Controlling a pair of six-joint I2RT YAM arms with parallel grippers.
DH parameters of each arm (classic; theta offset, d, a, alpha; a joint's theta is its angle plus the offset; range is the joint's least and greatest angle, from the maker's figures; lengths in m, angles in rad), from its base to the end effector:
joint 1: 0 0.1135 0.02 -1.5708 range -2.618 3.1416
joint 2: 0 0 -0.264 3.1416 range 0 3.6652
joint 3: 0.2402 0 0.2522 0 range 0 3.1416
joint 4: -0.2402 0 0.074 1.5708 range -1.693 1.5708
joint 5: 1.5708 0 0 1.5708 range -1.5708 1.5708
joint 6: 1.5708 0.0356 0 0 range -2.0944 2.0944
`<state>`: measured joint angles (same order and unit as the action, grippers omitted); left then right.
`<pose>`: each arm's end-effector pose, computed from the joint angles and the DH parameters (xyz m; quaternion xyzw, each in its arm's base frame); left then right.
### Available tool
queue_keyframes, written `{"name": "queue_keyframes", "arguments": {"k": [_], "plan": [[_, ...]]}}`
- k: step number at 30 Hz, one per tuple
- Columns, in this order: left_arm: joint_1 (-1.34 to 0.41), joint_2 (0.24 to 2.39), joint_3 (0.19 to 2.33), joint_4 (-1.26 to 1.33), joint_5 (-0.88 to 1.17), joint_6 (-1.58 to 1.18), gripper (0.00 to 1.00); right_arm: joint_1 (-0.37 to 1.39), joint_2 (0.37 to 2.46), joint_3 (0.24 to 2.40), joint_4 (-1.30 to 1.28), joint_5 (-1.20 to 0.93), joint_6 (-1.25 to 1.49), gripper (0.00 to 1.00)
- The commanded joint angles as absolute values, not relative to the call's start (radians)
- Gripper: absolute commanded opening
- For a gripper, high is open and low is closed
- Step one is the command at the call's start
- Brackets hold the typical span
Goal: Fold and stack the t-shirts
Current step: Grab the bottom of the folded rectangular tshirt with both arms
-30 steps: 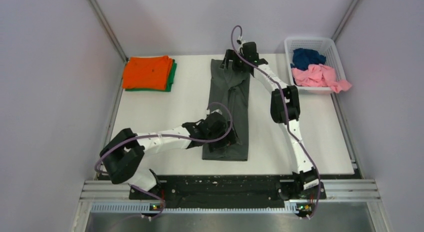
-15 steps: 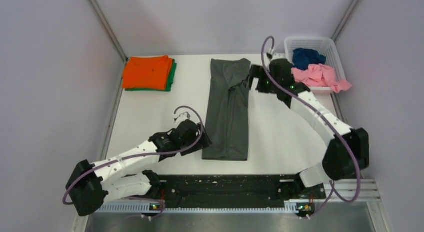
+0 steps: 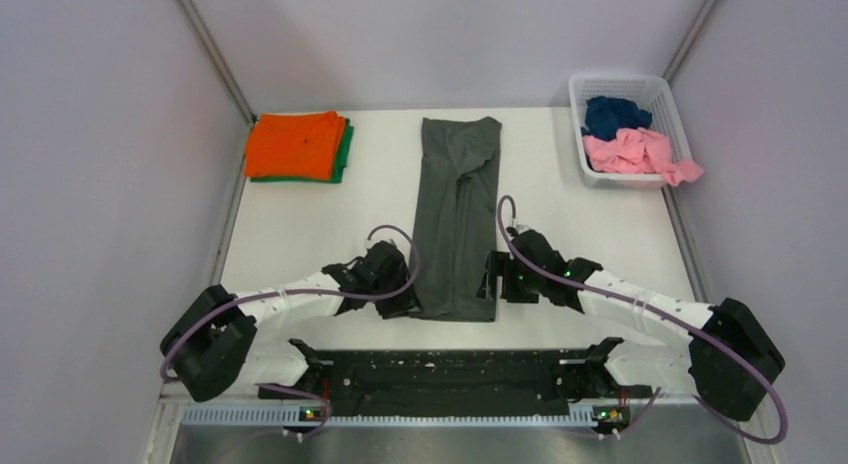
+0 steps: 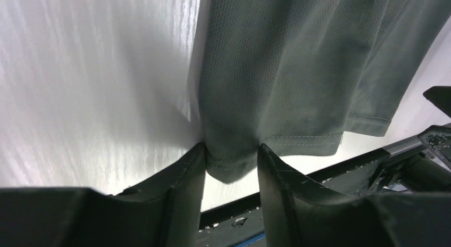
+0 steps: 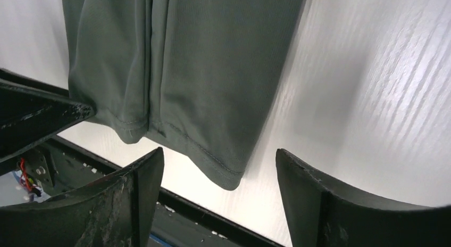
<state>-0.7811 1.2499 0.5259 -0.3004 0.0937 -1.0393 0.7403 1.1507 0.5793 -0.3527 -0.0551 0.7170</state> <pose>0.1517 -0.1550 0.1532 -0.1113 0.9555 -0.2405 0.1298 0.1588 0.1477 0.1851 -0.0198 0.9477 0.2310 0.2196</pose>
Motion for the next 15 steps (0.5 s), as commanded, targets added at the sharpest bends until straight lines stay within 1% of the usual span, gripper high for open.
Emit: {"name": "queue_keyframes", "arguments": {"k": [1, 3, 4, 7, 8, 9, 11, 15], "plan": [[-0.770, 1.337, 0.530, -0.271, 0.099, -1.022, 0.39, 0.773, 1.126, 0.523, -0.260, -0.059, 0.797, 0.73], [-0.763, 1.353, 0.531, -0.269, 0.092, -1.027, 0.26, 0.776, 1.138, 0.490, -0.223, -0.075, 0.807, 0.67], [-0.761, 1.357, 0.530, -0.267, 0.088, -1.030, 0.22, 0.776, 1.149, 0.479, -0.202, -0.083, 0.811, 0.65], [-0.761, 1.366, 0.532, -0.271, 0.076, -1.035, 0.09, 0.781, 1.186, 0.461, -0.164, -0.084, 0.822, 0.62], [-0.760, 1.369, 0.533, -0.273, 0.073, -1.037, 0.01, 0.783, 1.197, 0.459, -0.162, -0.076, 0.825, 0.61], [-0.760, 1.374, 0.534, -0.276, 0.073, -1.037, 0.00, 0.786, 1.209, 0.458, -0.158, -0.076, 0.828, 0.56], [-0.760, 1.375, 0.530, -0.272, 0.078, -1.039, 0.00, 0.795, 1.219, 0.448, -0.139, -0.092, 0.833, 0.44], [-0.768, 1.333, 0.490, -0.279, 0.106, -1.068, 0.00, 0.848, 1.194, 0.412, -0.132, -0.111, 0.867, 0.03]]}}
